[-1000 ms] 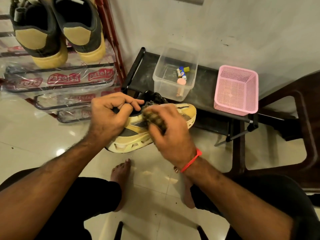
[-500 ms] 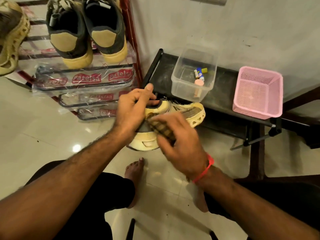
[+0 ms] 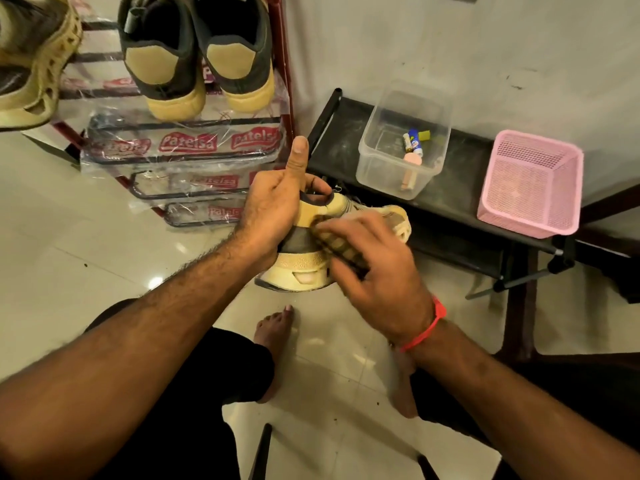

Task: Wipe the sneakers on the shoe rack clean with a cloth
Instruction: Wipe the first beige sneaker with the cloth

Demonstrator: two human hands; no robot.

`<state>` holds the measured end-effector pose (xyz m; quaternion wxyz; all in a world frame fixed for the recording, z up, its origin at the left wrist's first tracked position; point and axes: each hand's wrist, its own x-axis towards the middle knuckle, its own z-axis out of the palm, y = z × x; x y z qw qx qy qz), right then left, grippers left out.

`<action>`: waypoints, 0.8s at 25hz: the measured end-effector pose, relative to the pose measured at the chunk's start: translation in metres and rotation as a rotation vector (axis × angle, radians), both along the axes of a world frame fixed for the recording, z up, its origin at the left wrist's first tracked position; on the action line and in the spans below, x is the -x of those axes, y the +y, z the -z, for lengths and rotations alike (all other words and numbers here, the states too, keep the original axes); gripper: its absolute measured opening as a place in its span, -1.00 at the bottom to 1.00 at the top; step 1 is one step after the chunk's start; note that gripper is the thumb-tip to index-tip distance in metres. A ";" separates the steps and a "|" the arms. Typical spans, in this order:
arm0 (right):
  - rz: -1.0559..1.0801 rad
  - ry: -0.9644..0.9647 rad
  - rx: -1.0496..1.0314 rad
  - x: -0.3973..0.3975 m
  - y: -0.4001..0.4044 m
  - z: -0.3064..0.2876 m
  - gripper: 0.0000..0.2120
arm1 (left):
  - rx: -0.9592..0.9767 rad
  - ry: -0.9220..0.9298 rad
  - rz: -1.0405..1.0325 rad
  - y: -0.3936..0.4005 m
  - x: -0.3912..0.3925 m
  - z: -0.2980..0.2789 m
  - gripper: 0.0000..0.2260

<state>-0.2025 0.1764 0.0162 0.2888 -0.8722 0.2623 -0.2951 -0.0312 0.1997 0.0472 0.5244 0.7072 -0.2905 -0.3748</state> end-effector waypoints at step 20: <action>-0.390 0.726 -0.357 0.041 -0.075 -0.002 -0.37 | 0.605 -0.652 0.605 0.002 -0.030 0.018 -0.59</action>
